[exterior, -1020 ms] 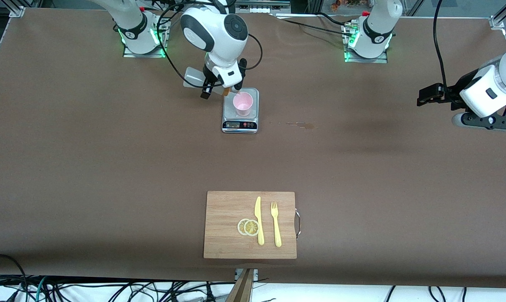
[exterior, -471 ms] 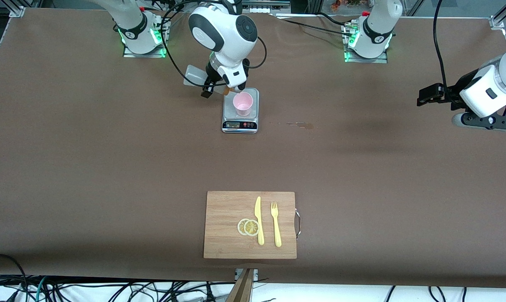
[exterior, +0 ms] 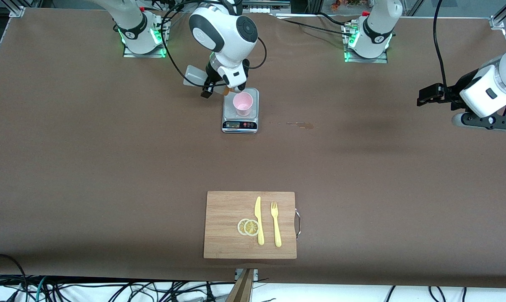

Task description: Add sauce to pink cup with both arms

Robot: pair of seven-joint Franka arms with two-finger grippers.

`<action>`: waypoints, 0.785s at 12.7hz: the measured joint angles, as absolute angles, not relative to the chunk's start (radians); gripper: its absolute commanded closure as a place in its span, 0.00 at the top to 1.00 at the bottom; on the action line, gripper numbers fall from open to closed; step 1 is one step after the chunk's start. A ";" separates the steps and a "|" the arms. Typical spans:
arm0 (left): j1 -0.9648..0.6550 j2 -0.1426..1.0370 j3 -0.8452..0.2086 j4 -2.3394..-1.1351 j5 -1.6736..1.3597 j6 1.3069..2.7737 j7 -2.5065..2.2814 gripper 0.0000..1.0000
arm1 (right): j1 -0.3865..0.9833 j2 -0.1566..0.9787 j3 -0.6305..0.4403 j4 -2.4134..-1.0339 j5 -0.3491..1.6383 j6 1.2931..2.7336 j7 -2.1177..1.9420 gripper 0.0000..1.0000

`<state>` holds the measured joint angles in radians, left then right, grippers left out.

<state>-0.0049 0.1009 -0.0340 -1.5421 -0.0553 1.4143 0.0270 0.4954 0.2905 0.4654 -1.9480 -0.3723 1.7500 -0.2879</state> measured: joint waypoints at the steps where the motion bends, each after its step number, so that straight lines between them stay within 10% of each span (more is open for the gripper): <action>1: -0.005 0.101 -0.034 -1.542 -0.055 1.414 0.027 1.00 | 0.492 0.290 0.465 -1.944 -0.372 1.750 -0.288 0.14; 10: -0.005 0.101 -0.034 -1.542 -0.055 1.414 0.027 1.00 | 0.210 0.167 0.457 -1.891 -0.098 1.759 -0.730 0.14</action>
